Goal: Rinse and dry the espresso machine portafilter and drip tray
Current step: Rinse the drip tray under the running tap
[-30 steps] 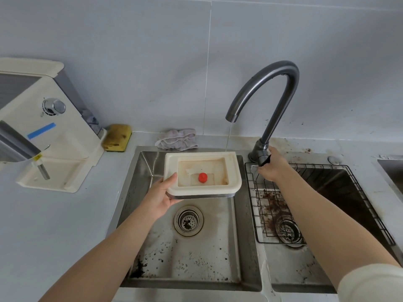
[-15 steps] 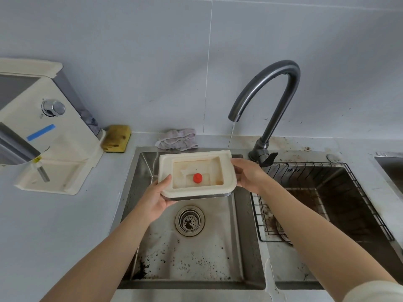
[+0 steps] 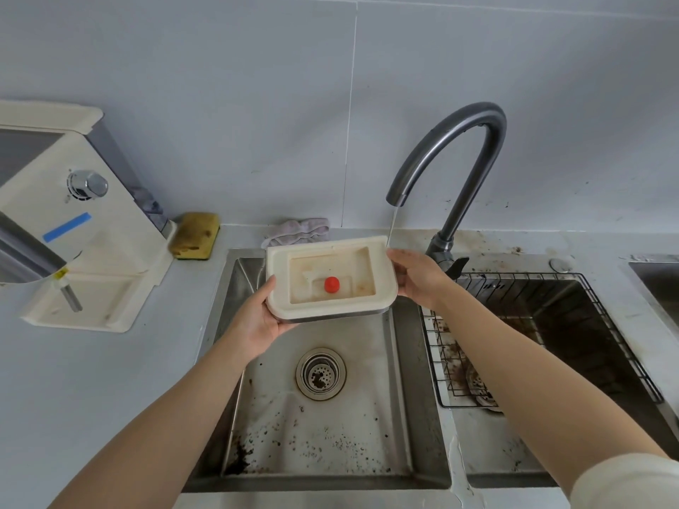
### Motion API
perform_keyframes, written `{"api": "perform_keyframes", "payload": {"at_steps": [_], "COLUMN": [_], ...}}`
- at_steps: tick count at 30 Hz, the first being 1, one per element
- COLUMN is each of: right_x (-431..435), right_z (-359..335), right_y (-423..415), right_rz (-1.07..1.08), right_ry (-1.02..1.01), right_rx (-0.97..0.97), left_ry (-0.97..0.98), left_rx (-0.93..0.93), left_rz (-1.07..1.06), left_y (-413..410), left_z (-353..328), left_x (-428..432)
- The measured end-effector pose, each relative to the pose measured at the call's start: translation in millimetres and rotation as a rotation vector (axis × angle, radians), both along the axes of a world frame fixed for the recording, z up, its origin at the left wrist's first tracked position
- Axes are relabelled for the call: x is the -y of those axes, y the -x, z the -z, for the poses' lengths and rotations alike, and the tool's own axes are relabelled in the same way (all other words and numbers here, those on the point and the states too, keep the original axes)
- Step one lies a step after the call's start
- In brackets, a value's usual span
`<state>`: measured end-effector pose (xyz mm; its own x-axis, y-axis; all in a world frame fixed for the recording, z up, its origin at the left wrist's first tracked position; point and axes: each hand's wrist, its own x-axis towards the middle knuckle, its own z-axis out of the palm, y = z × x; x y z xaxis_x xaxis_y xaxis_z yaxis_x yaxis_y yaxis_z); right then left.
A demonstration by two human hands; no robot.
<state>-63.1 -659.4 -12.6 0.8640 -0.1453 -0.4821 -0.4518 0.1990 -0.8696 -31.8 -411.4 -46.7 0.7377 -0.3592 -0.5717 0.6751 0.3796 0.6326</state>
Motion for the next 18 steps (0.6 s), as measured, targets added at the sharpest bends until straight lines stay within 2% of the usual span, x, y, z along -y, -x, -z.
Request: {"api": "perform_keyframes", "payload": {"at_steps": [7,18], "right_x": [6,23], "right_z": [-15,-10], "right_y": [-17,-7], "right_rz": [0.020,0.052], "right_ry": [0.024,0.047], "right_rx": [0.051,0.028], "left_ry": [0.015,-0.007], "left_rx": [0.066,0.042], "left_rz": [0.037,0.073], "left_y": [-20,-21], "left_z": [-9,1], "left_x": [4,21]}}
